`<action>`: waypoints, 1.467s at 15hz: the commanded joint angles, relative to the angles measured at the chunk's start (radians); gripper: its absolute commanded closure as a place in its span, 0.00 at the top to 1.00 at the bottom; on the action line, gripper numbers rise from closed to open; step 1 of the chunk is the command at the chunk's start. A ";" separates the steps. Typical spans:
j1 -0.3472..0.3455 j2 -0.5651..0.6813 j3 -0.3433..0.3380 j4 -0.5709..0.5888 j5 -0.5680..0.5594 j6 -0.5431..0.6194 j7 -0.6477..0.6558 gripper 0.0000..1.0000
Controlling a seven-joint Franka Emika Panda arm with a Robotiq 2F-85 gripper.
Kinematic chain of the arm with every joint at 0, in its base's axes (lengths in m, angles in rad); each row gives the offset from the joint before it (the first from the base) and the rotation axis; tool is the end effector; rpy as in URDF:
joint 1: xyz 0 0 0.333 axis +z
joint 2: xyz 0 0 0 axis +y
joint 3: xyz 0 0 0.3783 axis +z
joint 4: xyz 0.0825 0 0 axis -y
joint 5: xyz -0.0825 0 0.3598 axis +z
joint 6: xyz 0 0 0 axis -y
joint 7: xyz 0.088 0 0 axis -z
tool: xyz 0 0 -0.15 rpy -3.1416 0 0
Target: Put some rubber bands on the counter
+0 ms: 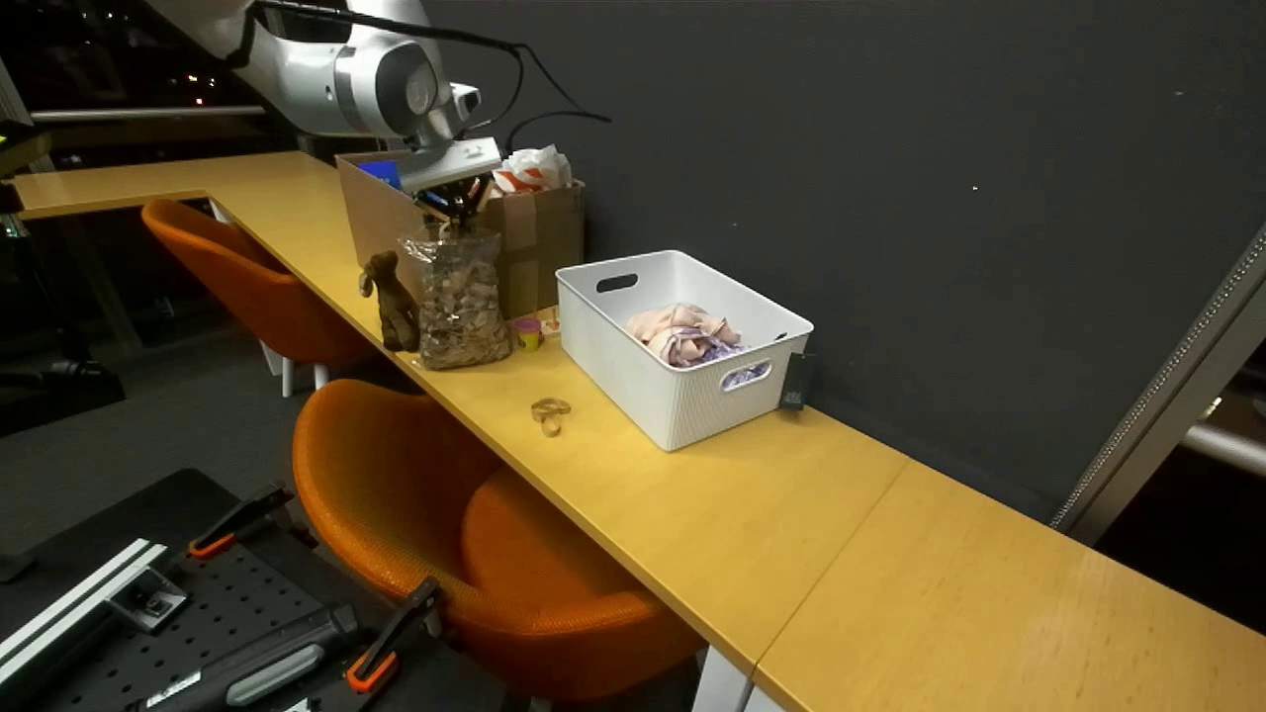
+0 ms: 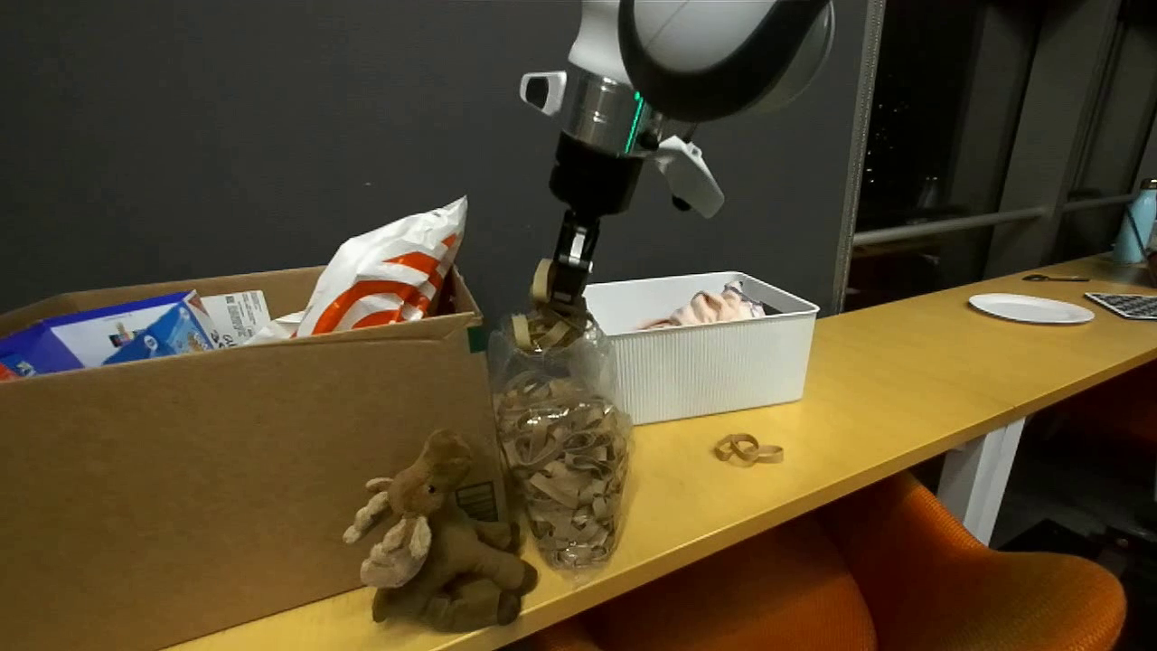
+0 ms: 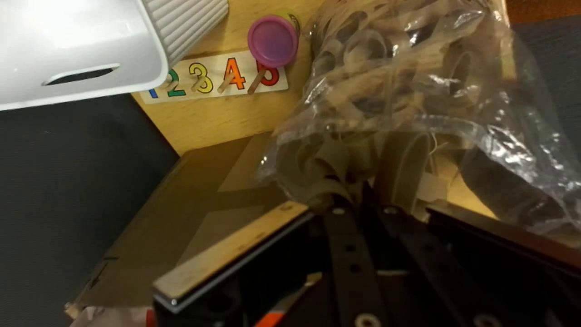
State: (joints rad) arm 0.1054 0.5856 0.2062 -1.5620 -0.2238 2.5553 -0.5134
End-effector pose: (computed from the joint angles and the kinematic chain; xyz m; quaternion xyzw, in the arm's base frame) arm 0.7371 0.2025 0.3800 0.8742 0.4371 0.2057 0.0490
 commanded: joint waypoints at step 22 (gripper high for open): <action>-0.127 0.031 -0.179 -0.261 -0.021 0.153 0.138 0.02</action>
State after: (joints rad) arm -0.0185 0.5183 0.0112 -1.8973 -0.2488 2.6654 -0.3794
